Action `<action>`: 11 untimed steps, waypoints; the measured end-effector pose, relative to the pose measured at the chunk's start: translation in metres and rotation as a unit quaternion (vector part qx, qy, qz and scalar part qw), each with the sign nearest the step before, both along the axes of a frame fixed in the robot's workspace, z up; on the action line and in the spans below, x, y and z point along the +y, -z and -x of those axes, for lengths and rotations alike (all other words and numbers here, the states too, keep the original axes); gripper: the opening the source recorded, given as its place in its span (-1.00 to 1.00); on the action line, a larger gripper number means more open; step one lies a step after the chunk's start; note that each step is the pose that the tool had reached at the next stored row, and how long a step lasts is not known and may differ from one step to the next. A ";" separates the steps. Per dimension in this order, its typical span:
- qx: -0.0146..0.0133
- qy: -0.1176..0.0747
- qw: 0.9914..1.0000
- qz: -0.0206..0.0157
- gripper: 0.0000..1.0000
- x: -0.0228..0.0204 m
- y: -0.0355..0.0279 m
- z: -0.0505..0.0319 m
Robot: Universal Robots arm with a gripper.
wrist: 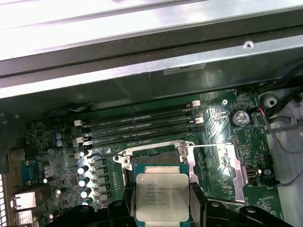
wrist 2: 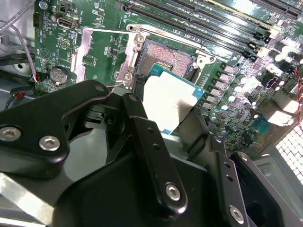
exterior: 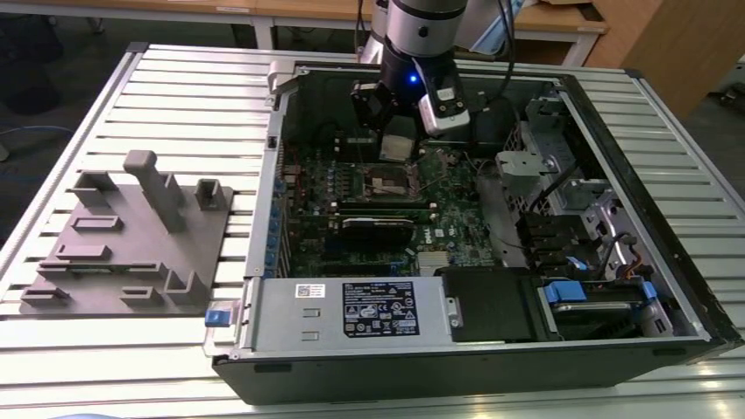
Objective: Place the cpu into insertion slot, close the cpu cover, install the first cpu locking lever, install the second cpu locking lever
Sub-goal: 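Place the cpu into insertion slot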
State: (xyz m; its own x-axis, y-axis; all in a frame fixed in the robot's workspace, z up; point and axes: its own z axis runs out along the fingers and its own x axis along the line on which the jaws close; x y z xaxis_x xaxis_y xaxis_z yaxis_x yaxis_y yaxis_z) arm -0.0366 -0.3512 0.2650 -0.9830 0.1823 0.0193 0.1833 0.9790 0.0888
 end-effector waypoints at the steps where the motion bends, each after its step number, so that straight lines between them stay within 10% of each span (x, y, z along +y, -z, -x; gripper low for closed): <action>1: 0.000 0.003 1.000 0.000 0.08 0.0000 0.0002 0.0000; 11: 0.000 0.061 0.998 0.000 0.08 0.0000 0.0024 0.0000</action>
State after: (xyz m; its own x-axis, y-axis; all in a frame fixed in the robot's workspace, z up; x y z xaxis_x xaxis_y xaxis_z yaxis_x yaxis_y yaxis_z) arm -0.0366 -0.3512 0.2627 -0.9538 0.3000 0.0193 0.3005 0.9496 0.0889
